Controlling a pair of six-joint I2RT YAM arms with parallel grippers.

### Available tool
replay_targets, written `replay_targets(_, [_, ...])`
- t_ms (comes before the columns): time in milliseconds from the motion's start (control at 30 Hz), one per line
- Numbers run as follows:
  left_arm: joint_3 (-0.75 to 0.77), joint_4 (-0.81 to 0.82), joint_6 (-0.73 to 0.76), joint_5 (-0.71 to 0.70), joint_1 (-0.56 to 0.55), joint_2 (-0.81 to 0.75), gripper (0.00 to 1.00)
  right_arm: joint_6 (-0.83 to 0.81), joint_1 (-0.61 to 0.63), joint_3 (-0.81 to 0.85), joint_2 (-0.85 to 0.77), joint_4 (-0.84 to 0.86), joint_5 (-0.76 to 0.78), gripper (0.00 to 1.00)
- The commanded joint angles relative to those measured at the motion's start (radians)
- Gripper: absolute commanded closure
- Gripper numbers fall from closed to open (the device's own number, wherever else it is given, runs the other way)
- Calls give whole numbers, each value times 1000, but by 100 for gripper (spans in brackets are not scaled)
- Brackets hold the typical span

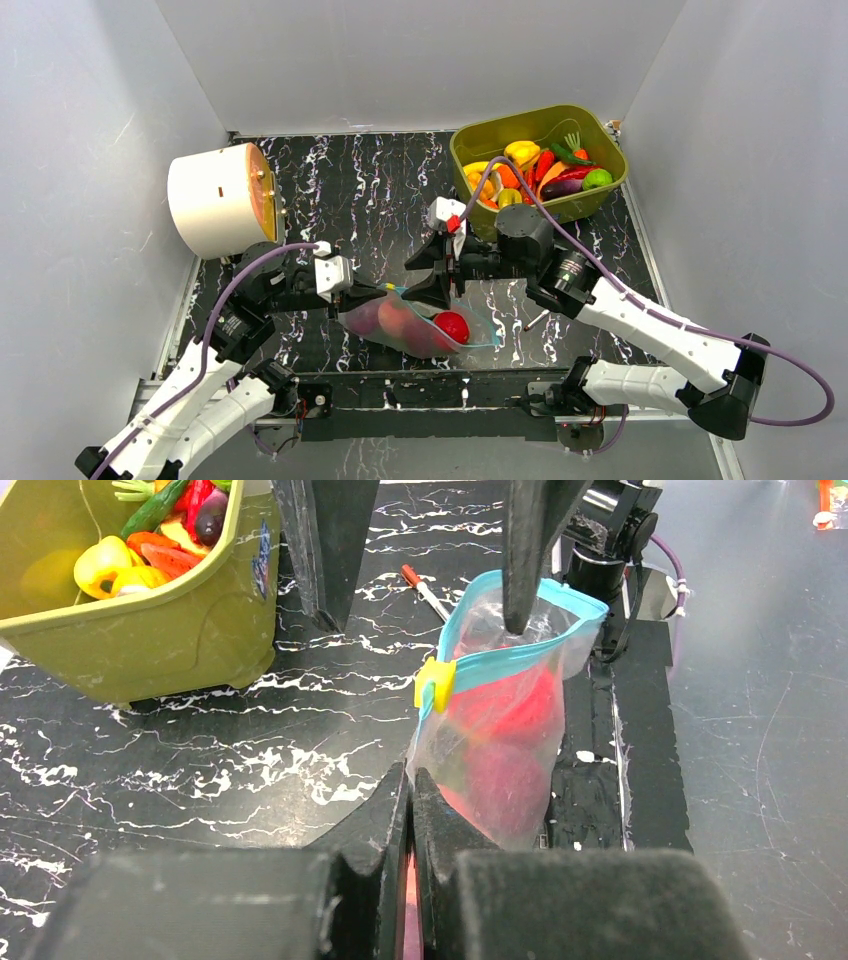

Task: Place the food in the zip-top bag and seal the zipper
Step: Zip the zipper food storage bag at the center of the board.

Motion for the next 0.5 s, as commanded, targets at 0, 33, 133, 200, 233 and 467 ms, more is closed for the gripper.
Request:
replay_targets(0, [0, 59, -12, 2, 2, -1, 100, 78, 3, -6, -10, 153, -29, 44])
replay_targets(33, [1, 59, -14, 2, 3, 2, 100, 88, 5, -10, -7, 165, -33, 44])
replay_targets(133, [5, 57, -19, 3, 3, 6, 100, 104, 10, -13, 12, 200, -30, 44])
replay_targets(200, [6, 58, -22, 2, 3, 5, 100, 111, 12, -11, 27, 212, -30, 49])
replay_targets(233, [6, 57, -24, 1, 2, 4, 100, 115, 14, -10, 34, 219, -33, 53])
replay_targets(467, [8, 51, -40, -16, 3, 5, 100, 124, 30, -14, 66, 248, -32, 65])
